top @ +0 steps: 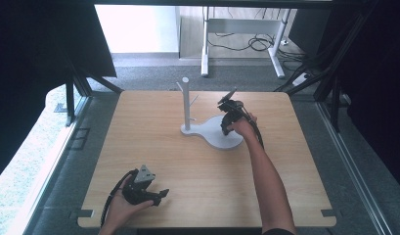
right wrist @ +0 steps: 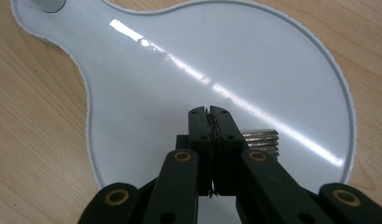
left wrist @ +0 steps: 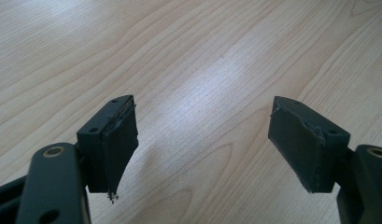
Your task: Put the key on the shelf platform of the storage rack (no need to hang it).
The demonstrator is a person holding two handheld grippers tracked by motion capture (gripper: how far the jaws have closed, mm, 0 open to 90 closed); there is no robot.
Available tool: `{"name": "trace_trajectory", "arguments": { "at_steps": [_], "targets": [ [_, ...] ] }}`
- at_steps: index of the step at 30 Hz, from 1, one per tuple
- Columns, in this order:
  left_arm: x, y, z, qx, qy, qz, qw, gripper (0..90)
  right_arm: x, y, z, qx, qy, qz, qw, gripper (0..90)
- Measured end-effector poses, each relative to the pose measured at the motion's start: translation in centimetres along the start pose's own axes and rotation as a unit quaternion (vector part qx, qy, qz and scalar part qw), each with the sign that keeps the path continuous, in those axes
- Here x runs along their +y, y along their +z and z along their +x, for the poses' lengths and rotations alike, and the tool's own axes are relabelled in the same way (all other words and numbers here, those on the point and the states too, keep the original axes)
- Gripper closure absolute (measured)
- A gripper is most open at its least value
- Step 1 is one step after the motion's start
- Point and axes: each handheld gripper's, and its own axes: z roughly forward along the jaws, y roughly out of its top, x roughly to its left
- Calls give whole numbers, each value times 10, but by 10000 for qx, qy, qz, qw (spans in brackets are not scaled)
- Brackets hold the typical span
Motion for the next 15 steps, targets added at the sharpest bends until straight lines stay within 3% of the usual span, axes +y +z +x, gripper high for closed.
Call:
{"name": "trace_trajectory", "arguments": {
  "at_steps": [6, 15],
  "targets": [
    [0, 2, 0, -8, 6, 31, 10000, 242, -1, 3, 2, -18, -59, 0, 10000, 763],
    [1, 3, -2, -14, 55, 69, 10000, 242, -9, -16, 3, 42, -117, -327, 9994, 635]
  ]
}}
